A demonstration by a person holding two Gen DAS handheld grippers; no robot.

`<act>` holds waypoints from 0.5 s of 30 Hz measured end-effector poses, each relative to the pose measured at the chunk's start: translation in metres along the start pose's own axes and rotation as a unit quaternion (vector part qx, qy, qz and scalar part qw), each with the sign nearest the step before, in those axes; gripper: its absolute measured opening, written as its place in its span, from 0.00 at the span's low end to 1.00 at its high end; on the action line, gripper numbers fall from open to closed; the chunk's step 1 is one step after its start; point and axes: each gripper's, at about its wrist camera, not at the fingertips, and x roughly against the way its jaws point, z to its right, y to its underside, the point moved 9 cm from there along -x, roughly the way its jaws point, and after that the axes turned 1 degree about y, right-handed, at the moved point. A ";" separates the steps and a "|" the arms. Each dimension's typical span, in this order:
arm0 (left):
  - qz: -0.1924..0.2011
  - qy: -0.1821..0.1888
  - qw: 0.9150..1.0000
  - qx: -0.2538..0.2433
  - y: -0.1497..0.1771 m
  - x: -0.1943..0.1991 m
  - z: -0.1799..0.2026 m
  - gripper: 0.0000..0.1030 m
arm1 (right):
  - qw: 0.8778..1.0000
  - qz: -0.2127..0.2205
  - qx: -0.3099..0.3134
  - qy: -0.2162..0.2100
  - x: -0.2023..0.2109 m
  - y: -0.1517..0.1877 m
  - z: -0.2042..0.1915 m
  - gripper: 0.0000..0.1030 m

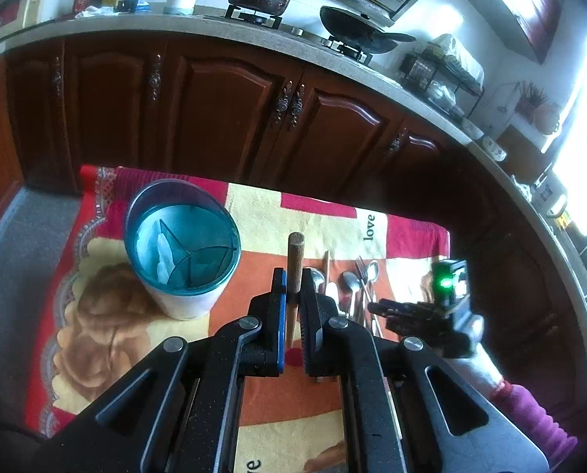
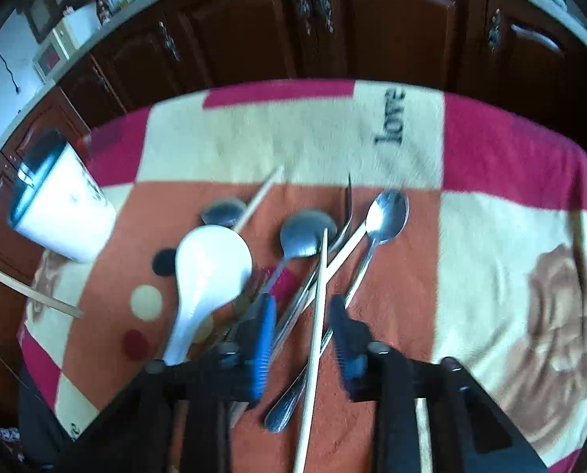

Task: Organize utensils
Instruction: 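Lift both chopsticks and carry them over the white utensil holder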

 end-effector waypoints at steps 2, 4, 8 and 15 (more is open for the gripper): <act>0.000 0.000 1.000 0.001 -0.001 0.001 -0.001 0.05 | 1.000 -0.003 0.008 0.018 -0.010 -0.001 0.003 0.20; 0.000 -0.002 1.000 0.000 -0.001 0.001 -0.001 0.04 | 1.000 -0.006 -0.004 0.015 -0.020 -0.004 0.009 0.20; -0.002 -0.004 1.000 0.001 -0.001 0.000 -0.003 0.05 | 0.999 -0.011 -0.025 -0.029 -0.022 -0.008 0.011 0.05; 0.009 0.005 1.000 0.005 -0.008 0.011 -0.003 0.05 | 0.997 0.020 -0.038 -0.068 0.019 -0.003 0.006 0.05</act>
